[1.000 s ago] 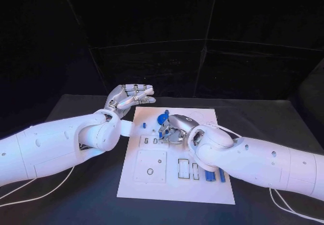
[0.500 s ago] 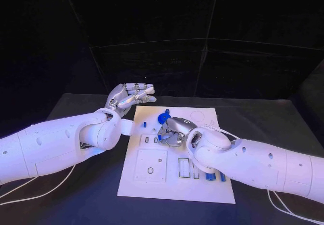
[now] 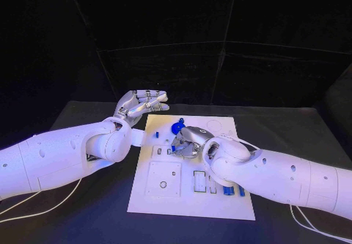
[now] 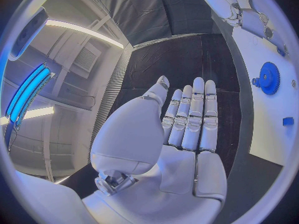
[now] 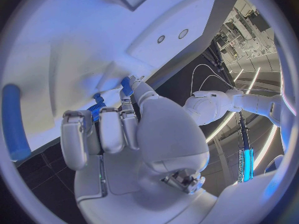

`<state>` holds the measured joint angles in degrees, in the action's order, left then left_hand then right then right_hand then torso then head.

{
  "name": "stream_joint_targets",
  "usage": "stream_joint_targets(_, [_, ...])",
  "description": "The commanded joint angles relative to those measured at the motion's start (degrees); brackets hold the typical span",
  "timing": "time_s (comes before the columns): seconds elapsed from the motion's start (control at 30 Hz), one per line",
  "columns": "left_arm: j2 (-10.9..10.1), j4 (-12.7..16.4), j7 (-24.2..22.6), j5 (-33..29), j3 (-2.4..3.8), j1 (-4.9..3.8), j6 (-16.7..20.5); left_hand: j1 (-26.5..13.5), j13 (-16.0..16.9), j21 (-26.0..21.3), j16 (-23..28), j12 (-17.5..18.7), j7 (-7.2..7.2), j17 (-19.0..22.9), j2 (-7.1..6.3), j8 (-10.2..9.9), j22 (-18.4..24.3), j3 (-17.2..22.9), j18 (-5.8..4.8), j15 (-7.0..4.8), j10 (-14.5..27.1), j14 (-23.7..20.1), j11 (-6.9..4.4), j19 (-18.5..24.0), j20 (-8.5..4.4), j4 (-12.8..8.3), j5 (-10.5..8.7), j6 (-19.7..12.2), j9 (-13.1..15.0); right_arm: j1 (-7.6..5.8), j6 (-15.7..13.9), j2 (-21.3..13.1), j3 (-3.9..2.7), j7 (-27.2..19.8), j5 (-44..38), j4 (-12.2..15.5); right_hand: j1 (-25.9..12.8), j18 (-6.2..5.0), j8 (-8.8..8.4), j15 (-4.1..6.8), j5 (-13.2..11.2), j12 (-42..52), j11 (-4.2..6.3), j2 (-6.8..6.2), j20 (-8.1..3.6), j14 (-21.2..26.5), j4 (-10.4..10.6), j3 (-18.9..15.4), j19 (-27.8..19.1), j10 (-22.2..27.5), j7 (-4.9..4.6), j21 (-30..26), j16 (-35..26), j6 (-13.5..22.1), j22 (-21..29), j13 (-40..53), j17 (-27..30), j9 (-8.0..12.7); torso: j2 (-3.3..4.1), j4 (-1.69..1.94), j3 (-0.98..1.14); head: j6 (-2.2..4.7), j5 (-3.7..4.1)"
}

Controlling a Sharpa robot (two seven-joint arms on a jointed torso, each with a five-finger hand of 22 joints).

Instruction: Assemble the parts on the task board

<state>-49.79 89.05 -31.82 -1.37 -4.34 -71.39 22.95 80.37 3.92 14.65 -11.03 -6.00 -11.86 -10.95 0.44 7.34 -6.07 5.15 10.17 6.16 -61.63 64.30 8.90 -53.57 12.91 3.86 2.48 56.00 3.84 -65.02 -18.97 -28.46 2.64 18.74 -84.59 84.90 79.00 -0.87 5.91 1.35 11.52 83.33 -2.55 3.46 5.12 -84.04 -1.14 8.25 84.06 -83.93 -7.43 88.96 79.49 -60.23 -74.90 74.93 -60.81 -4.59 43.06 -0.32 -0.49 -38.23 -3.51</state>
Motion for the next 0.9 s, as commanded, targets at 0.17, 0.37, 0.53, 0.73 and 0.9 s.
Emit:
stream_joint_targets(0.17, [0.1, 0.0, -0.2, 0.3, 0.05, -0.09, -0.6, 0.4, -0.1, -0.2, 0.2, 0.1, -0.05, 0.0, 0.12, -0.3, 0.1, -0.1, 0.32, 0.2, -0.5, 0.1, -0.04, -0.2, 0.0, -0.3, 0.27, 0.5, -0.1, 0.15, 2.8, 0.0, 0.16, 0.9, -0.8, -0.2, -1.0, 0.24, -0.03, 0.13, 0.1, -0.7, -0.19, -0.48, -0.12, -1.4, 0.0, 0.6, 3.9, -1.2, -0.31, -0.1, -0.3, 0.6, -12.7, 7.8, 0.2, 0.1, 0.0, 0.03, -0.02, -0.09, -0.02])
stream_joint_targets(0.37, [0.0, 0.0, -0.2, 0.3, 0.05, -0.09, -0.6, 0.4, -0.1, -0.2, 0.2, 0.1, -0.05, 0.0, 0.12, -0.3, 0.1, -0.1, 0.32, 0.2, -0.5, 0.1, -0.04, -0.2, 0.0, -0.3, 0.27, 0.5, -0.1, 0.21, 3.6, 0.1, 0.16, 1.0, -0.9, -0.1, -1.3, 0.21, -0.26, 0.0, -0.2, -0.8, -0.35, -1.04, -0.01, -1.3, -0.1, 0.7, 3.8, -1.1, -0.49, -0.2, -0.3, 1.0, -12.6, 7.6, 0.3, 0.2, 0.01, 0.02, -0.03, -0.16, -0.08])
stream_joint_targets(0.53, [0.0, 0.0, 0.0, 0.3, 0.05, -0.09, -0.7, 0.3, -0.1, -0.3, 0.3, 0.2, -0.08, -0.1, 0.1, -0.4, 0.1, -0.1, 0.32, 0.2, -0.5, 0.1, -0.02, -0.2, 0.0, -0.3, 0.27, 0.5, -0.1, 0.25, 2.7, 0.0, 0.16, 1.5, -0.9, 0.0, -2.2, 0.2, -0.71, -0.24, -0.2, -1.0, -0.65, -1.75, 0.18, -1.3, 0.1, 0.7, 3.8, -0.9, -0.84, -0.2, -0.4, 1.8, -12.5, 7.4, 0.3, 0.3, 0.0, 0.0, -0.04, -0.23, -0.02])
stream_joint_targets(0.73, [0.0, 0.0, 0.2, 0.3, 0.05, -0.09, -0.8, 0.3, -0.1, -0.3, 0.3, 0.2, -0.08, -0.1, 0.1, -0.4, 0.1, -0.1, 0.32, 0.2, -0.5, 0.1, -0.02, -0.2, 0.0, -0.3, 0.27, 0.5, -0.1, 0.28, 1.2, 0.0, 0.16, 2.2, -1.0, 0.1, -2.6, 0.18, -0.86, -0.37, 0.0, -1.2, -0.79, -2.18, 0.31, -1.3, 0.3, 0.7, 3.7, -0.8, -0.99, -0.3, -0.4, 2.2, -12.5, 7.3, 0.4, 0.4, 0.02, -0.01, -0.03, -0.26, -0.05])
stream_joint_targets(0.9, [-0.1, 0.0, 0.3, 0.3, 0.05, -0.09, -0.8, 0.3, -0.1, -0.3, 0.3, 0.2, -0.08, -0.1, 0.1, -0.4, 0.1, -0.1, 0.32, 0.2, -0.5, 0.1, -0.02, -0.2, 0.0, -0.3, 0.27, 0.5, -0.1, 0.3, 0.6, 0.0, 0.16, 2.5, -1.1, 0.1, -3.0, 0.18, -0.87, -0.43, 0.0, -1.2, -0.85, -2.4, 0.37, -1.3, 0.4, 0.7, 3.7, -0.7, -1.05, -0.3, -0.4, 2.3, -12.5, 7.3, 0.4, 0.4, 0.0, 0.0, -0.03, -0.28, -0.05])
